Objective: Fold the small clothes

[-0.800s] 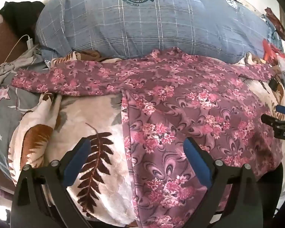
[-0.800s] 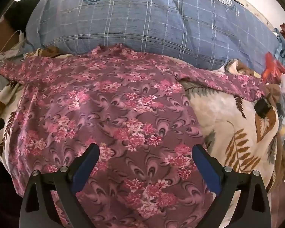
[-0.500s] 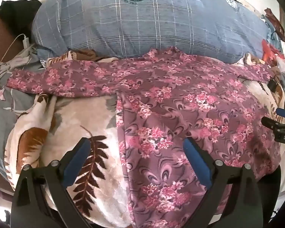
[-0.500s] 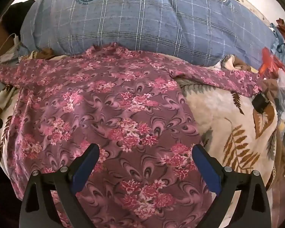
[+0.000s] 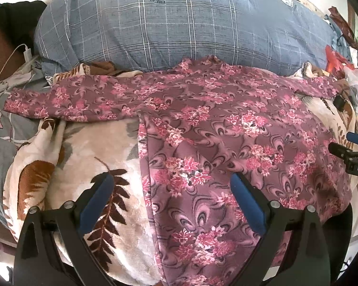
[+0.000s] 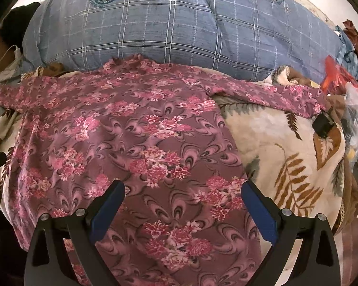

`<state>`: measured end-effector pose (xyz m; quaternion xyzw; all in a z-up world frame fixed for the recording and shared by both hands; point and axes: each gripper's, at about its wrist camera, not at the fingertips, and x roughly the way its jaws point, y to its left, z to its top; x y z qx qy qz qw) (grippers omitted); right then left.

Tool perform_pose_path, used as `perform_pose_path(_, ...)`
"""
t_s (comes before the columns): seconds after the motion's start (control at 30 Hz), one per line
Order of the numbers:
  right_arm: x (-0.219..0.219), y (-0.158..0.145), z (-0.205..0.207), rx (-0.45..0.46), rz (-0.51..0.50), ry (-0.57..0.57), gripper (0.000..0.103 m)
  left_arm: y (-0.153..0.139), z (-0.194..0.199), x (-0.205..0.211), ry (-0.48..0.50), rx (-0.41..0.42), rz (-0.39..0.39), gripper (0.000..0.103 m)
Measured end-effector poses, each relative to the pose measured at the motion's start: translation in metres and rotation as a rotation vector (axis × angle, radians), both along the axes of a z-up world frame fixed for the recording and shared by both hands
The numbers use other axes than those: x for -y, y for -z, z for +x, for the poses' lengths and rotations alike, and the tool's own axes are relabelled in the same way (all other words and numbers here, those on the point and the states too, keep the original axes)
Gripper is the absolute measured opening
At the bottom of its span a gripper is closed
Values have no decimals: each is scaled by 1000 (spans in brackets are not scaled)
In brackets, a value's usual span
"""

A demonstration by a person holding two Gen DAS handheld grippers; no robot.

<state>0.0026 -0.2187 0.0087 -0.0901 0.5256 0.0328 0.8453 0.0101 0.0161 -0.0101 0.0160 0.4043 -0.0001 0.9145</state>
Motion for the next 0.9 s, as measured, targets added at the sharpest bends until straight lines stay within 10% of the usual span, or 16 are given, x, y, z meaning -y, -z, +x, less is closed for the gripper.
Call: perform_pose_path(0.9, 6, -5, -4, 1, 45, 6, 98, 4, 0, -4, -7, -18, -3, 99)
